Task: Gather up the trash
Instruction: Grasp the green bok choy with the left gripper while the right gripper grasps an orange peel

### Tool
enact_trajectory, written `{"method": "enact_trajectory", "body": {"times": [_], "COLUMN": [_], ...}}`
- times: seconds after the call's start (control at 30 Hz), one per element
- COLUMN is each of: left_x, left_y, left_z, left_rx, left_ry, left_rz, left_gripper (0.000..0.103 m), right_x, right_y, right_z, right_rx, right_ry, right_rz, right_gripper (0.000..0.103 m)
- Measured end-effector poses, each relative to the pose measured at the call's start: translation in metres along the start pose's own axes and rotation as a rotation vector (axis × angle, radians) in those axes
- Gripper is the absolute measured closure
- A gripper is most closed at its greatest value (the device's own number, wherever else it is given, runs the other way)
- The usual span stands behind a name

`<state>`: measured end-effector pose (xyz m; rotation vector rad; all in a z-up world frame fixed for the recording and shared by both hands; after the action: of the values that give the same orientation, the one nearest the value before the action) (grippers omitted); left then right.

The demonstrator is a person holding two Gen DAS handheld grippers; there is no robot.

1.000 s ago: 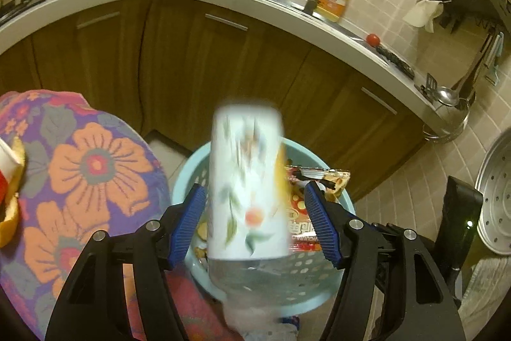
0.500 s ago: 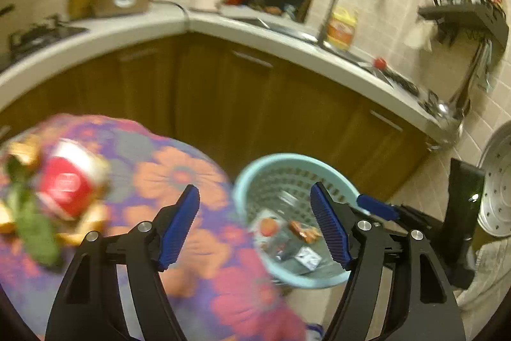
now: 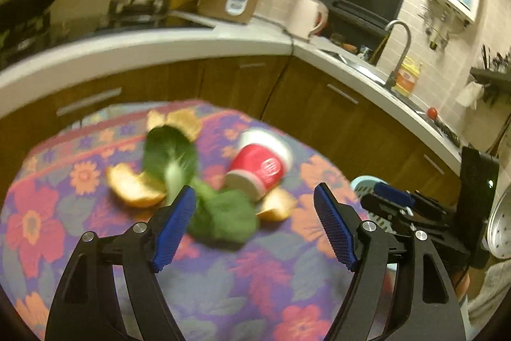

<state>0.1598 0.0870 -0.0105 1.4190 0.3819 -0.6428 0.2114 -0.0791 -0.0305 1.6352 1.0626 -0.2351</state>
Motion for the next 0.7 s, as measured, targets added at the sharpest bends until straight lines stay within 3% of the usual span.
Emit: {"method": "enact_trajectory", "body": {"times": [0.2,0.4,0.6,0.67,0.7], "left_x": [0.031,0.058,0.07,0.071,0.071], "left_y": [-0.025,-0.032,-0.038,-0.04,-0.041], "left_z": [-0.015,-0.009,-0.007,-0.007,-0.008], "left_rx": [-0.024,0.02,0.058,0.056,0.051], "left_ry": [-0.074,-0.039,0.006,0.012,0.009], "left_rz": [-0.078,-0.116,-0.145,-0.149,-0.156], "left_gripper": [0.031,0.037,0.059,0.078,0.081], "right_x": [0.051,0.084,0.099,0.101,0.102], "right_y": [-0.001,0.001,-0.006,-0.011,-0.013], "right_z": [-0.021,-0.022,-0.024,-0.028,-0.03], "right_rx": [0.003,0.064,0.072,0.048,0.038], "right_ry": [0.037,0.052,0.042,0.042,0.034], "right_rz": [-0.096,-0.175,-0.238,-0.261,-0.262], "right_gripper": [0.054,0.054,0.055,0.075,0.077]}}
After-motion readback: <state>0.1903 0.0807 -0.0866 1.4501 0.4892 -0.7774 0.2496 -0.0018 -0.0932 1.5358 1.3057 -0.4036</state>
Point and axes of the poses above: each gripper's, at about its wrist camera, not at the fingertips, and x roughly the way its jaws point, z to its right, y to its top, the point moved 6 cm from there along x, roughly the way its jaws point, and after that the axes turned 13 degrees about x, right-handed, at the moved point
